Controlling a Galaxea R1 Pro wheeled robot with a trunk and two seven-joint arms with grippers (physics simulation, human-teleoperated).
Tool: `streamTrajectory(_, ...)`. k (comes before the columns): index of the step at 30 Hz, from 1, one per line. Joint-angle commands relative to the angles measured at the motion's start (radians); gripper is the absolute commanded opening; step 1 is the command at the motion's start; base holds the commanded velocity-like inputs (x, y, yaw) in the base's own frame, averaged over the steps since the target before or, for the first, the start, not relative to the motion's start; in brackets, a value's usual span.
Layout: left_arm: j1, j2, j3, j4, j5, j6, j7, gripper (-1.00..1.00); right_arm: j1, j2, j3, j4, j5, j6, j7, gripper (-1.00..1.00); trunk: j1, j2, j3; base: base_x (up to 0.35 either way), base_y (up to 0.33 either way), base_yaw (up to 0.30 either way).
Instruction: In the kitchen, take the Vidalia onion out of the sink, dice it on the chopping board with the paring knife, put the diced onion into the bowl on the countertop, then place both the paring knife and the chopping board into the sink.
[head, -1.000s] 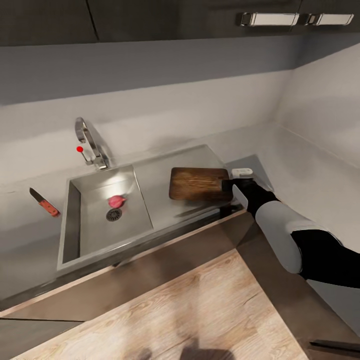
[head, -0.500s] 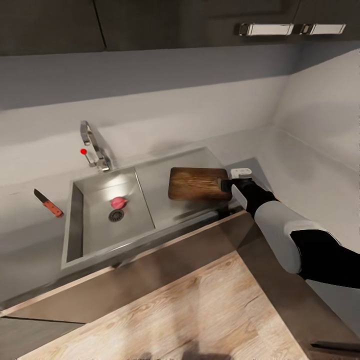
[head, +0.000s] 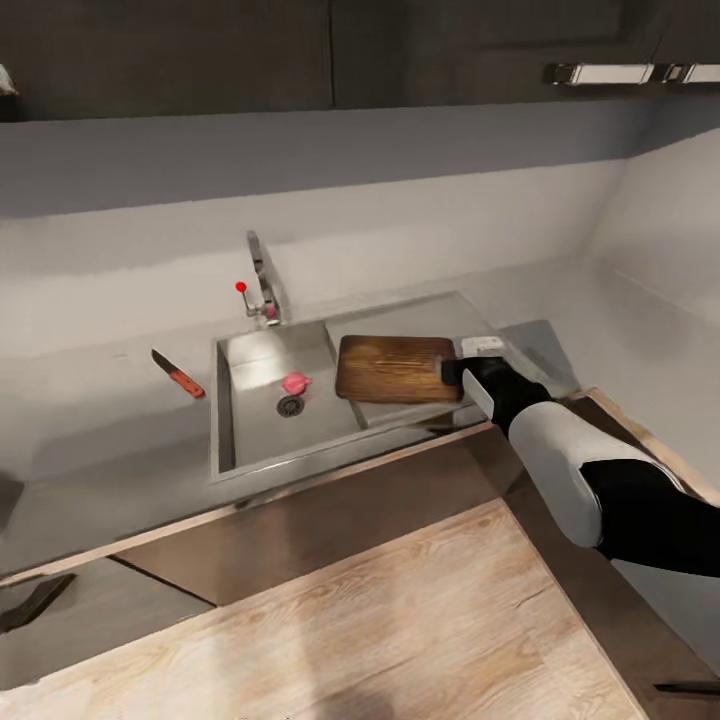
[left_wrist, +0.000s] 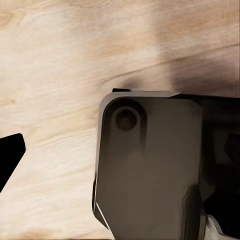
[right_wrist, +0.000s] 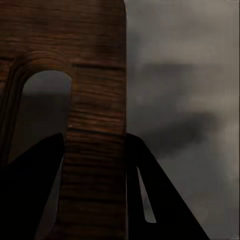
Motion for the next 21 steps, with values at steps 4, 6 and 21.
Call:
streamTrajectory(4,0.001,0.000,-0.001,-0.002,0.006,-0.001,-0.001,1.00,-0.001,0.003,0.005,-0.002,-0.001,0.006,-0.004,-1.00,0.000,-0.002,0.000,-0.031,0.252,0.272)
streamTrajectory(6,0.001,0.000,-0.001,-0.002,0.006,-0.001,-0.001,1.00,-0.001,0.005,0.005,-0.002,-0.001,0.007,-0.004,-1.00,0.000,-0.002,0.001,-0.006,0.271,0.274)
streamTrajectory(21,0.001,0.000,-0.001,-0.001,0.006,-0.001,-0.001,1.00,-0.001,0.006,0.005,-0.002,-0.001,0.007,-0.003,-1.00,0.000,-0.002,0.006,0.000,0.275,0.274)
